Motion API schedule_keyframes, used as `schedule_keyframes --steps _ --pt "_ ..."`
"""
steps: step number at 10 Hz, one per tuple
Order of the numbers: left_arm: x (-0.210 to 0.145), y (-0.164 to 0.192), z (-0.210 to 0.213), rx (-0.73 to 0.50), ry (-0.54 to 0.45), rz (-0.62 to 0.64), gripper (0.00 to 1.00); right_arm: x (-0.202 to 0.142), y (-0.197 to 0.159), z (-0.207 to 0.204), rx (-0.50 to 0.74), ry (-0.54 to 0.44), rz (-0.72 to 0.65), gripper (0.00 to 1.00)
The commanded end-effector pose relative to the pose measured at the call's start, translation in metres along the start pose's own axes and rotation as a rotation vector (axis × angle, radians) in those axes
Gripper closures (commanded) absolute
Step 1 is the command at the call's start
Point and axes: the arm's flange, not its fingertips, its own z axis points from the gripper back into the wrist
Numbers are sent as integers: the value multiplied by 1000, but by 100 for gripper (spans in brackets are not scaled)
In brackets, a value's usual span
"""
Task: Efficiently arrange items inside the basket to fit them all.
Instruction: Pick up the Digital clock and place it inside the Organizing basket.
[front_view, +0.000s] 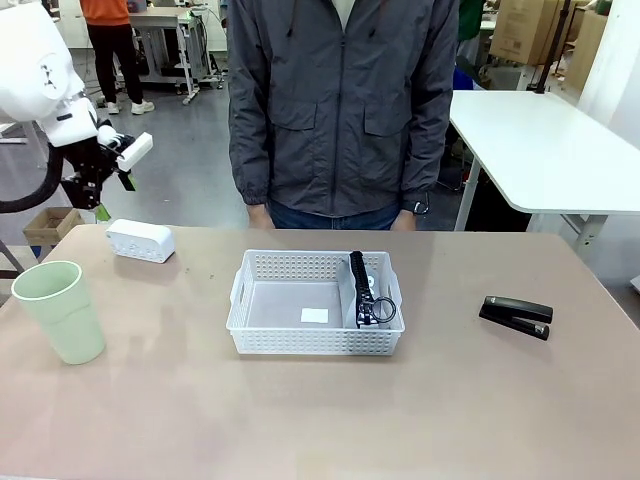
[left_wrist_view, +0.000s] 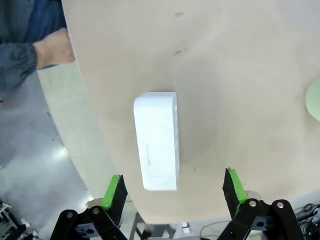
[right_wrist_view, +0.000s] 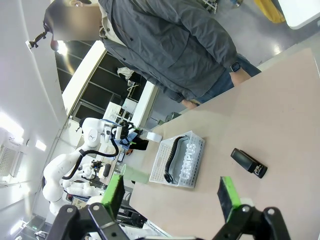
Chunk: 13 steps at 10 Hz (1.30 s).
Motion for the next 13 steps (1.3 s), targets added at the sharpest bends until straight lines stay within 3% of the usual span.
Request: schedule_keyframes --steps 1,4,8,13 --pt "-3 17 -23 -1 -4 3 0 3 0 -1 21 -19 27 0" --pt "0 20 -44 60 53 1 0 3 0 -1 21 -19 27 0" --pt "-10 31 -74 -72 92 -22 0 3 0 -1 21 -19 27 0" --pt "-20 41 -106 -138 58 -19 0 3 0 -1 21 -19 27 0"
